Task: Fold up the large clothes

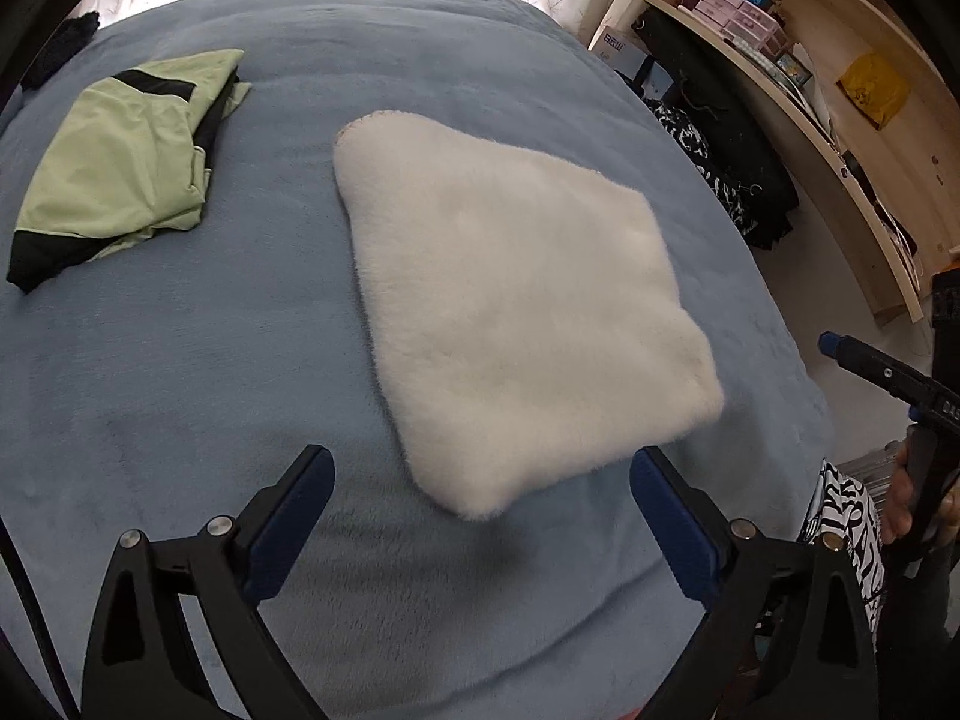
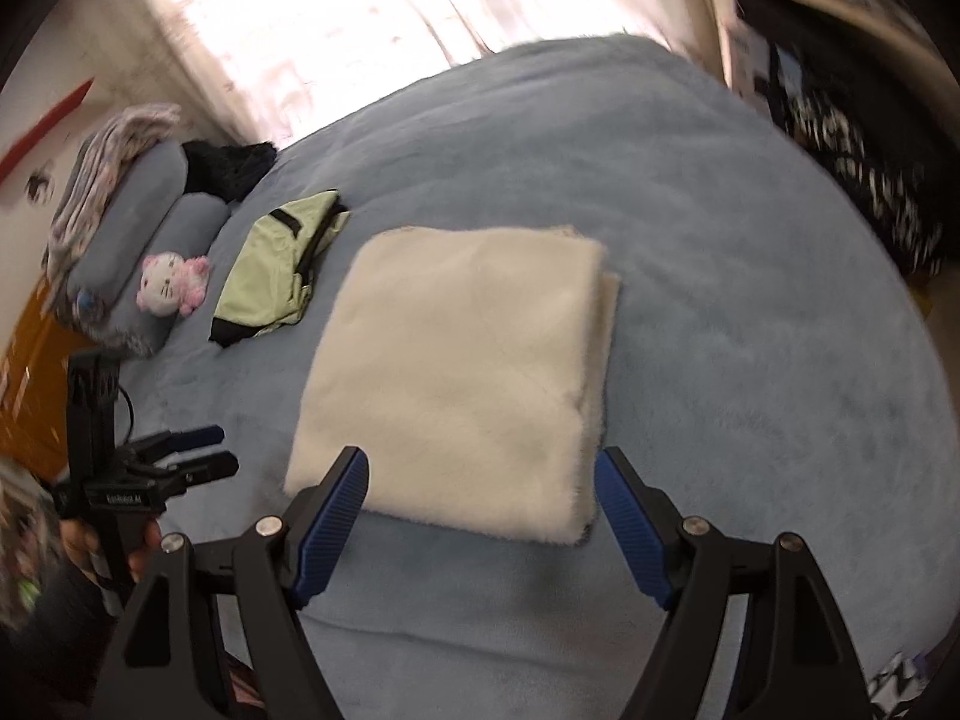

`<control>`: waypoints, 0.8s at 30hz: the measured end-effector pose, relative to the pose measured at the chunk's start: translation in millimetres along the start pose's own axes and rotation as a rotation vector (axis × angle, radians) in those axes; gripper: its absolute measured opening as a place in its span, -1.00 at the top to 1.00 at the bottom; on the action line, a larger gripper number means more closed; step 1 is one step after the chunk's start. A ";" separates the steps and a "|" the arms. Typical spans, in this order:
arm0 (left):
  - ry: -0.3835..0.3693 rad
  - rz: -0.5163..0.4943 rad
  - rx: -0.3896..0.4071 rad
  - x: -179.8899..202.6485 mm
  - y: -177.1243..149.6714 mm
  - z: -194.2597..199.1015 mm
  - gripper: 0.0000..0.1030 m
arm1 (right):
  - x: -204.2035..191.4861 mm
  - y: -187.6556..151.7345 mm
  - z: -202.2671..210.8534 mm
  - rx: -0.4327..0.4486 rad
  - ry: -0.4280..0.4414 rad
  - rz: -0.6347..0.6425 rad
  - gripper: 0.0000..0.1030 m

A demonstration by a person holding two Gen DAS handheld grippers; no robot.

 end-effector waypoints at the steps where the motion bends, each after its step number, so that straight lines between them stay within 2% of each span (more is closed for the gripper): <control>1: -0.014 0.005 -0.004 -0.9 1.9 -4.7 -0.91 | 5.4 0.1 -8.9 -0.022 0.016 -0.020 -0.52; 5: -0.065 0.029 -0.023 -12.3 11.1 -33.7 -0.90 | 27.6 -3.3 -50.2 -0.102 0.097 -0.118 -0.52; 12: -0.169 0.084 -0.042 -37.6 22.2 -79.2 -0.91 | 55.0 -5.2 -114.3 -0.149 0.179 -0.212 -0.52; 19: -0.173 0.066 -0.033 -55.3 31.7 -104.2 -0.93 | 50.9 -3.1 -164.4 -0.219 0.288 -0.202 -0.52; 24: -0.256 0.099 -0.047 -64.4 35.4 -129.1 -0.99 | 38.5 2.2 -189.8 -0.244 0.380 -0.196 -0.61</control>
Point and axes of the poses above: each gripper's, at about its wrist camera, not at the fingertips, and z roughly against the way its jaws point, x to its right, y to its top, the point moved 6 cm from there along -z, roughly the way its jaws point, and after that the axes turned 13 degrees about -y, right-handed, at the moved point
